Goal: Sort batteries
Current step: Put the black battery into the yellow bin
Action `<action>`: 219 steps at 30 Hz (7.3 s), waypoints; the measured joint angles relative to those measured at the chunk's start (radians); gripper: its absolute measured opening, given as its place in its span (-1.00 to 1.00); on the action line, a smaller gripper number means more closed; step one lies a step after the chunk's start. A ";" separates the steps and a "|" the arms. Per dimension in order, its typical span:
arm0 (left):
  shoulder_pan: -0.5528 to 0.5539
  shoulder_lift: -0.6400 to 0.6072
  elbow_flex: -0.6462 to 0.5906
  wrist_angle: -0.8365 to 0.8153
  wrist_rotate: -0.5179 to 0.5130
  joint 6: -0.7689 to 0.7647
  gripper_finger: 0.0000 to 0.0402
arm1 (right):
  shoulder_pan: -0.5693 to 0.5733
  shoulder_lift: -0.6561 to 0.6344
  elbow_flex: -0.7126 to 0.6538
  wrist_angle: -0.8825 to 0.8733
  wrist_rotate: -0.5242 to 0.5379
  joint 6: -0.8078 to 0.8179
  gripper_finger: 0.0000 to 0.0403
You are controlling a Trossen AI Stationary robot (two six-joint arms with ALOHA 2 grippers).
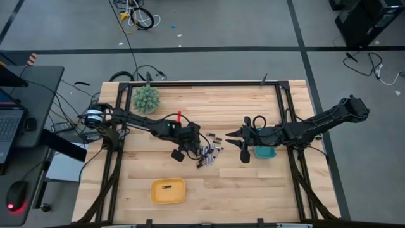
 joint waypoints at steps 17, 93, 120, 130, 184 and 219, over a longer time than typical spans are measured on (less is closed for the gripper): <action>0.001 0.000 -0.051 0.081 -0.012 0.022 -0.53 | 0.000 0.000 0.000 -0.001 0.000 0.011 -0.55; 0.044 0.055 -0.053 0.096 0.097 0.011 -0.93 | -0.024 0.000 -0.001 -0.040 0.005 0.037 -0.55; -0.165 -0.166 0.076 -0.258 -0.033 -0.343 -0.99 | -0.021 0.000 -0.001 -0.068 0.003 0.058 -0.55; -0.205 -0.147 0.039 -0.257 -0.061 -0.400 -1.00 | -0.021 0.000 -0.001 -0.070 0.000 0.053 -0.55; -0.205 -0.127 0.028 0.033 -0.105 -0.430 -1.00 | -0.014 0.000 -0.001 -0.115 -0.001 0.097 -0.55; -0.240 0.088 0.028 0.179 -0.244 -0.770 -0.35 | 0.029 0.000 -0.001 -0.280 0.027 0.187 -0.55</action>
